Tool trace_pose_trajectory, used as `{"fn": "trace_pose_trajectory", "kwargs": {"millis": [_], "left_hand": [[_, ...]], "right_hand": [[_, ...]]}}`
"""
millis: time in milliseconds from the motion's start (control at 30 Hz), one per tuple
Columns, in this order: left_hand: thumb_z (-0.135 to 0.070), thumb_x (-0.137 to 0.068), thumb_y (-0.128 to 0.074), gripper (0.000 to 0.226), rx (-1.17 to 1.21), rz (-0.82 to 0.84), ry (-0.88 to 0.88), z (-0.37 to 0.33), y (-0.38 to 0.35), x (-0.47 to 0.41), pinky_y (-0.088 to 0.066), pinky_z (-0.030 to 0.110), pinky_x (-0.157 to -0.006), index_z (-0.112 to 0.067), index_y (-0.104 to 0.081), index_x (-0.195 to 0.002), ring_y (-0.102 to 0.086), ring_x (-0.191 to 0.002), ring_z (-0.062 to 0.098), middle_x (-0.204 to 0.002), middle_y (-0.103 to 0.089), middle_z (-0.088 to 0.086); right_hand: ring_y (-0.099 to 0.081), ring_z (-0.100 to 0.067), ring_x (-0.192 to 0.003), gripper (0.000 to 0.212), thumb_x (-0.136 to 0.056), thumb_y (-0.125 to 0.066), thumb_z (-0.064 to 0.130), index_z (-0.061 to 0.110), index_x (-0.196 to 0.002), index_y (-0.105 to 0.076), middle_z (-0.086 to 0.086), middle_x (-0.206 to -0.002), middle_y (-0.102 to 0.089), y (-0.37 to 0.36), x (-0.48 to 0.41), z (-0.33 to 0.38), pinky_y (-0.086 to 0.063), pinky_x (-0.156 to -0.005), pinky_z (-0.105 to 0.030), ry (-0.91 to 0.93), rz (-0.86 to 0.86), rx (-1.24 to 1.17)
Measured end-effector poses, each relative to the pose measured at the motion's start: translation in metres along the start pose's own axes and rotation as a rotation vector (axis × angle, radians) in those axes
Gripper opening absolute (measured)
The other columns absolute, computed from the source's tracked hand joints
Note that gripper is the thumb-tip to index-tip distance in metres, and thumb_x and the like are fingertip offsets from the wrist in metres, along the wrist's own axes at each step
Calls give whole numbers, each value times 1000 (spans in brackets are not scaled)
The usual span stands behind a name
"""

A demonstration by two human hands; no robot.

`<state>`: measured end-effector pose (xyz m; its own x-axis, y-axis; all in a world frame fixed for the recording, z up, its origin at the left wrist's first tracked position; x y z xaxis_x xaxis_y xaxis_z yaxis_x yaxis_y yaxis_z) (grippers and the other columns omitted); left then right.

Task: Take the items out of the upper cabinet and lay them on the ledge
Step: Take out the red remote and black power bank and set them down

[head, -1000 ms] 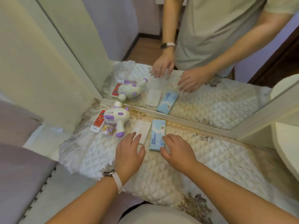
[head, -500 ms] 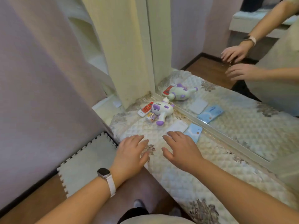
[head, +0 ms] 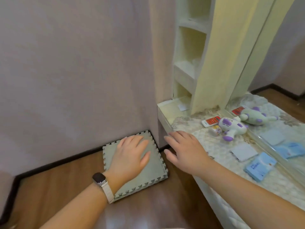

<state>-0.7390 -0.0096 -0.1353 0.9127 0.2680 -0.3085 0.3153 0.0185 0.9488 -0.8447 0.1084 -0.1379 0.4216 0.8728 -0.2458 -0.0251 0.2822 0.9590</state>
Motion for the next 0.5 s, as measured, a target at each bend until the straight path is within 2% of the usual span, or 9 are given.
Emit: {"fn": "trace_pose_trajectory", "kwargs": {"millis": [233,500], "left_hand": [[-39,-89,-55,38,-19,-177,150,142,64,98,-39,43,-100,-18,-67,-118,-57,-114,25,-122,-64,4],[-38,-88,-57,41,-110,-183,401,266,112,213,-41,46,-101,-17,-64,-123,-55,-119,28,-126,-63,6]], "right_hand": [[-55,-24,-114,46,-89,-48,47,18,-122,-61,-3,-123,-62,-13,-67,175,-47,-84,-38,209,-22,-34],[-57,-27,-110,45,-89,-46,47,18,-119,-62,-3,-121,-63,-36,-118,340,-48,-85,-38,431,-9,-46]]}}
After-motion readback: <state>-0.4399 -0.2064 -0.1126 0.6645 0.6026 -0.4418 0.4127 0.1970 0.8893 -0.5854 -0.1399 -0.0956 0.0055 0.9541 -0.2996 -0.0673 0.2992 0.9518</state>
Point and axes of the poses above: each hand's wrist, its own x-axis away from the middle knuckle, its own y-axis out of the back of the hand, z = x × y, the point moved 9 cm from there along -x, towards the middle knuckle
